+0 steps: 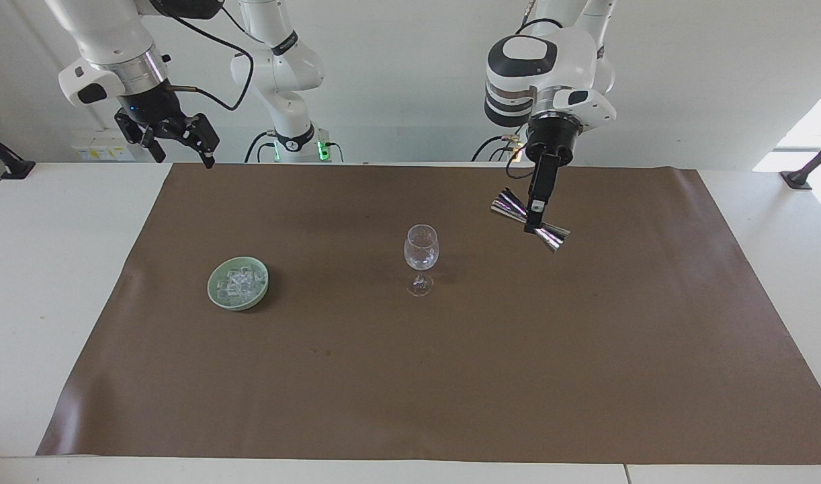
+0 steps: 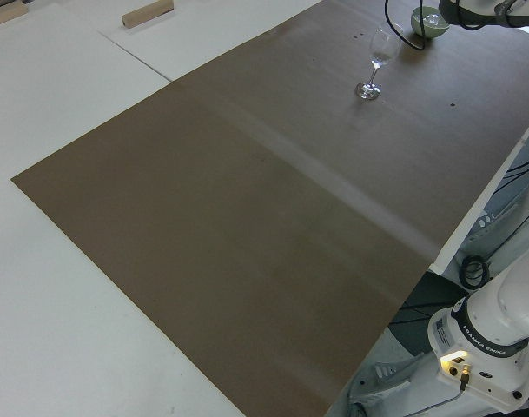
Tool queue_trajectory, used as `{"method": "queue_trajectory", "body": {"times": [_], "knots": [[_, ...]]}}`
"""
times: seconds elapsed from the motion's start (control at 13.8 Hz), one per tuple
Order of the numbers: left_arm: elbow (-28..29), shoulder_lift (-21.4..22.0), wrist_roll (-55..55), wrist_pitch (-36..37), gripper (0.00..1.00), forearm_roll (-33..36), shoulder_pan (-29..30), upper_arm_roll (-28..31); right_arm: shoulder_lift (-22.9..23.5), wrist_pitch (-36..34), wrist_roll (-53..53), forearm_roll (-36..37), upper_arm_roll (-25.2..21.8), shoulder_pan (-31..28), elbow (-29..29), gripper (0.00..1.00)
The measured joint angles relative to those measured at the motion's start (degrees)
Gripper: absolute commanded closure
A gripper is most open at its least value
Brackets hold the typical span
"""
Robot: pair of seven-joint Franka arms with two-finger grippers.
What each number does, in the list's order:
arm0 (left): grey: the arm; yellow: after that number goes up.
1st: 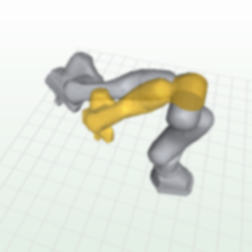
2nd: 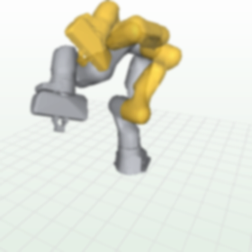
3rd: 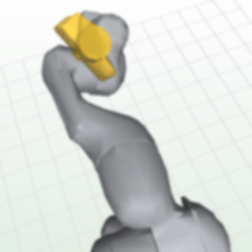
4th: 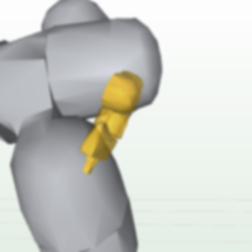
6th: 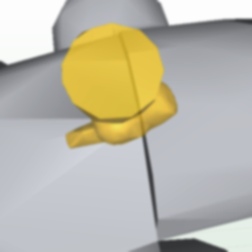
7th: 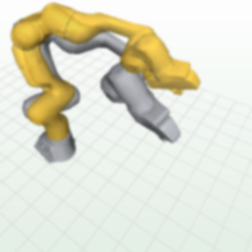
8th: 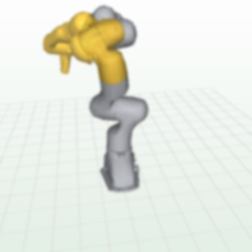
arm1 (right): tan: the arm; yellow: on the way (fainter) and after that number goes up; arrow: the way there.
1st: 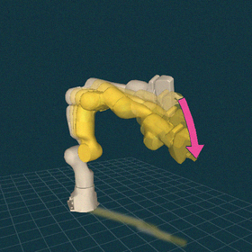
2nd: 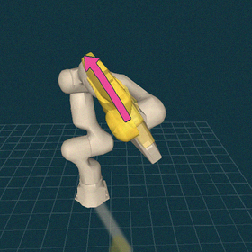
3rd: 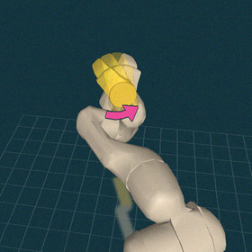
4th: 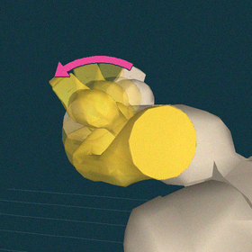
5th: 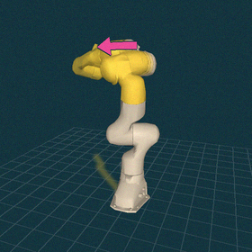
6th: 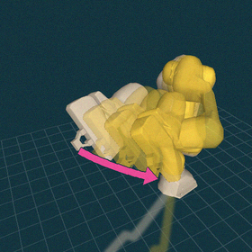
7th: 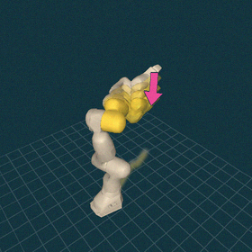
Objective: Pour wine and add ice with both arms
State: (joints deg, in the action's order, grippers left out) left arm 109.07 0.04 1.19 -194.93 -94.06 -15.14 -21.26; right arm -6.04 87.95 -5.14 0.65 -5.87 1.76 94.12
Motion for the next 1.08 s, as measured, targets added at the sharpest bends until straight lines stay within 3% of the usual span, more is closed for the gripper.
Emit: {"method": "queue_trajectory", "body": {"times": [0.29,0.65,1.08], "knots": [[-0.01,0.0,0.03,0.04,1.0,-4.86,3.1,0.05,0.05,5.25,0.0,0.0,0.3,0.11,2.13,0.0],[0.02,-0.03,3.96,0.17,1.0,-8.02,5.13,0.07,0.82,20.07,0.0,-0.03,0.56,2.1,11.15,0.0],[0.13,-0.12,12.57,0.17,1.0,-9.53,5.67,0.06,3.68,25.89,3.63,-0.03,0.5,2.41,15.89,0.0]]}}
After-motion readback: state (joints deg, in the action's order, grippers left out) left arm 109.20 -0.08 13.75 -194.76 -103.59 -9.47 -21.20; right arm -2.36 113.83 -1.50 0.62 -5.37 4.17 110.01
